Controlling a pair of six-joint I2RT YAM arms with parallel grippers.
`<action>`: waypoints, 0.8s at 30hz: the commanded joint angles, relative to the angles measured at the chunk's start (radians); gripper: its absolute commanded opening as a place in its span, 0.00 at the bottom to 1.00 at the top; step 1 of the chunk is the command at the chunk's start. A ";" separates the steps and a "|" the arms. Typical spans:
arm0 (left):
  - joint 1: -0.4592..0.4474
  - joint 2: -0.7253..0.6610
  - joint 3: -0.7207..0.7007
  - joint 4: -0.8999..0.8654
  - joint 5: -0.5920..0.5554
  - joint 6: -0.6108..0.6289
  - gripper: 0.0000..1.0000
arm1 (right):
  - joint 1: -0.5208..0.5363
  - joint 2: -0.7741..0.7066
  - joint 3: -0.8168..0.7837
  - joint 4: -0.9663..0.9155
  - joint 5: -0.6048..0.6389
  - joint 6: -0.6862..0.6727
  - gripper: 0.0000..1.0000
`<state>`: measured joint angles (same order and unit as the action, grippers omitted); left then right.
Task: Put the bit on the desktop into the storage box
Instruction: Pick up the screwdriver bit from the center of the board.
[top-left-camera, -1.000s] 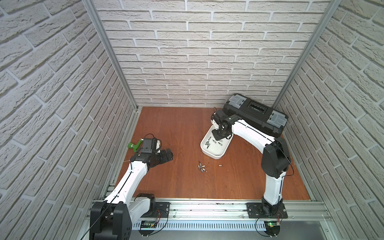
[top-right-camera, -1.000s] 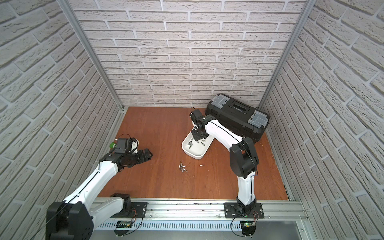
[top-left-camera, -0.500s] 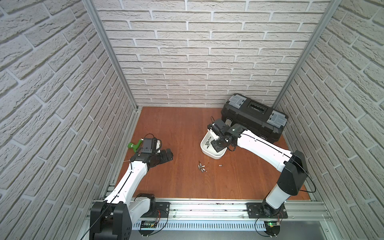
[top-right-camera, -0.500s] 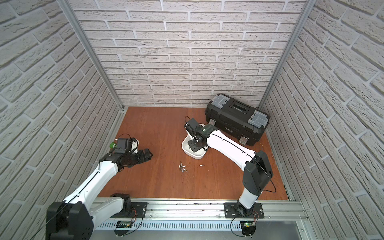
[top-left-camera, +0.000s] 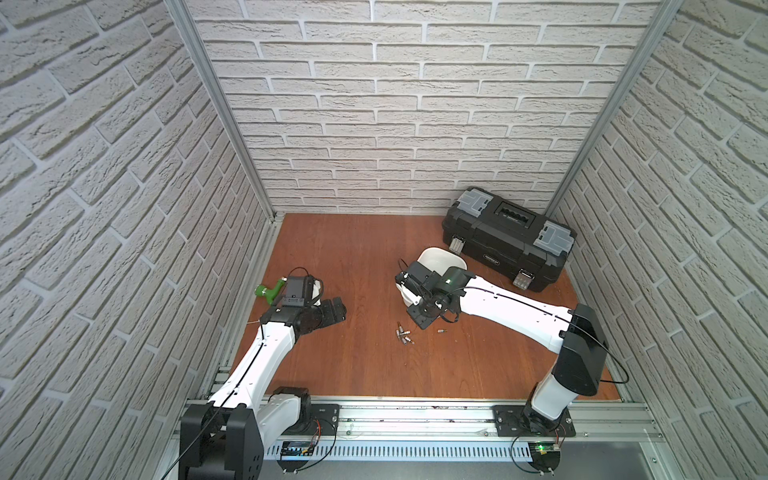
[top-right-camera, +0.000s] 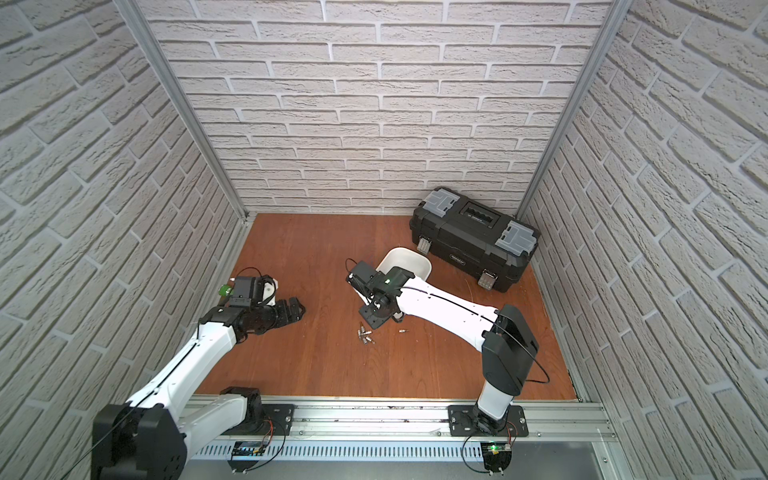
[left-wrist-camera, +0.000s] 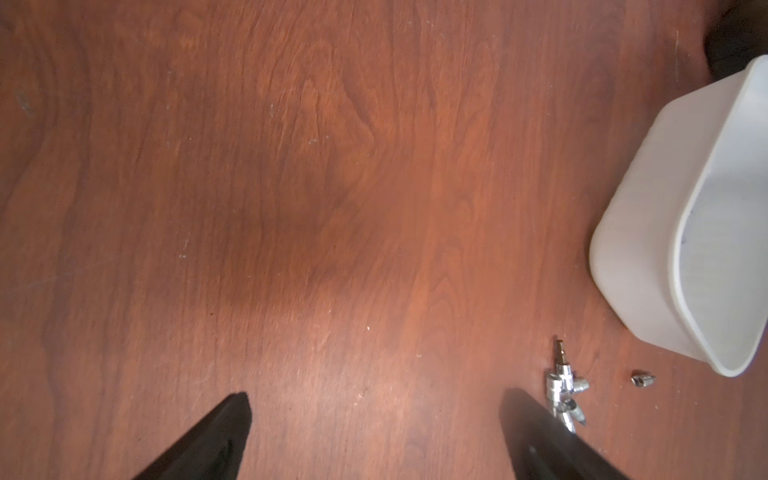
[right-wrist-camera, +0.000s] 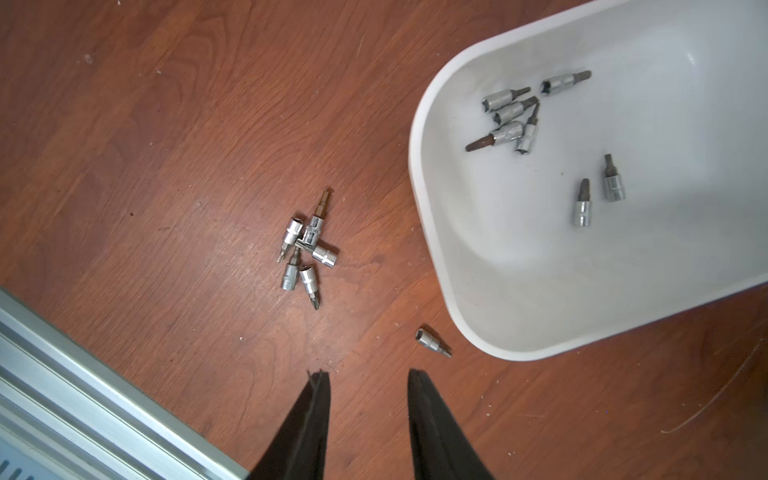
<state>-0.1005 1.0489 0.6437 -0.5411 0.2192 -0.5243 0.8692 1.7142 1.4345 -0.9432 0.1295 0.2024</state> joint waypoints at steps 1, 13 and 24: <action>-0.005 -0.017 0.005 0.021 0.006 0.015 0.98 | 0.020 0.027 -0.021 0.041 -0.027 0.009 0.35; -0.005 -0.022 0.008 0.007 0.000 0.006 0.99 | 0.038 0.120 -0.072 0.133 -0.073 0.009 0.34; -0.005 -0.018 0.009 0.006 -0.004 0.006 0.98 | 0.038 0.163 -0.118 0.173 -0.088 0.015 0.34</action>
<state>-0.1005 1.0393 0.6437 -0.5457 0.2184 -0.5247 0.8997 1.8675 1.3334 -0.7956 0.0544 0.2066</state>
